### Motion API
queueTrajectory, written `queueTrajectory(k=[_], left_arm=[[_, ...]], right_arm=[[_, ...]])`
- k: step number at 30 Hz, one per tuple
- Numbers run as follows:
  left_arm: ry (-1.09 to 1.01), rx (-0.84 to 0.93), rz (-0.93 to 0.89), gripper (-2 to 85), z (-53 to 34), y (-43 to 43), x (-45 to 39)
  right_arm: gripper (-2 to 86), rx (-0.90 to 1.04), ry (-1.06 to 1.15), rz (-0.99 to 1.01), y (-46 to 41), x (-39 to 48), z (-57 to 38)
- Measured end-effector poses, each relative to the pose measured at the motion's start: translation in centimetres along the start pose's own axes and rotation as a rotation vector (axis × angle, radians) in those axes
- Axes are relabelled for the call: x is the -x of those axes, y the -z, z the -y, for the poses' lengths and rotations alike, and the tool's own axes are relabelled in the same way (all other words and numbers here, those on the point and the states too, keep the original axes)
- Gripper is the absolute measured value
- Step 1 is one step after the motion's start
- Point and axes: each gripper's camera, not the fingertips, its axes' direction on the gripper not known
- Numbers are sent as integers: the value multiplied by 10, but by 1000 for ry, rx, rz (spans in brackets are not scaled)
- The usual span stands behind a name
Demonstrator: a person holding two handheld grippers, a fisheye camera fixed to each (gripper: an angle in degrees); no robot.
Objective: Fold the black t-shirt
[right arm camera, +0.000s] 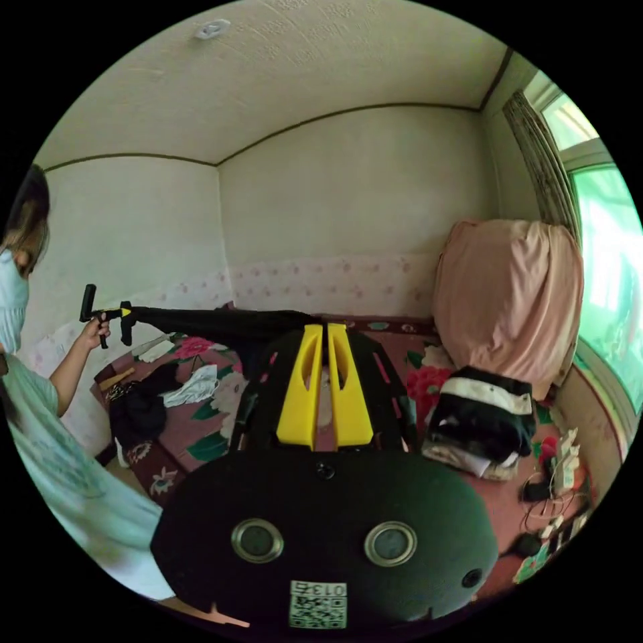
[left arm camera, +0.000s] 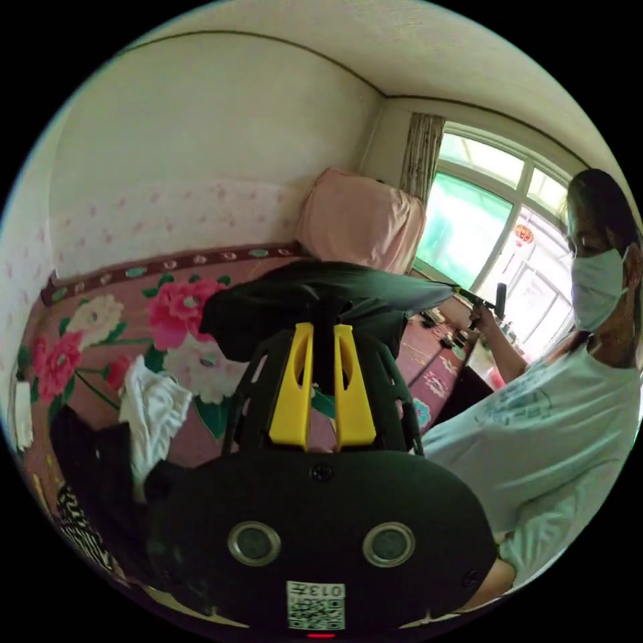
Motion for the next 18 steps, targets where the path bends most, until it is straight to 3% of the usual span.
queueTrajectory(k=[10, 18], left_arm=[[359, 550, -40, 54, -235, -159, 50], [471, 810, -75, 59, -320, -194, 72]], right_arm=[[8, 589, -460, -121, -62, -8, -250], [9, 833, -518, -177, -93, 10, -305]])
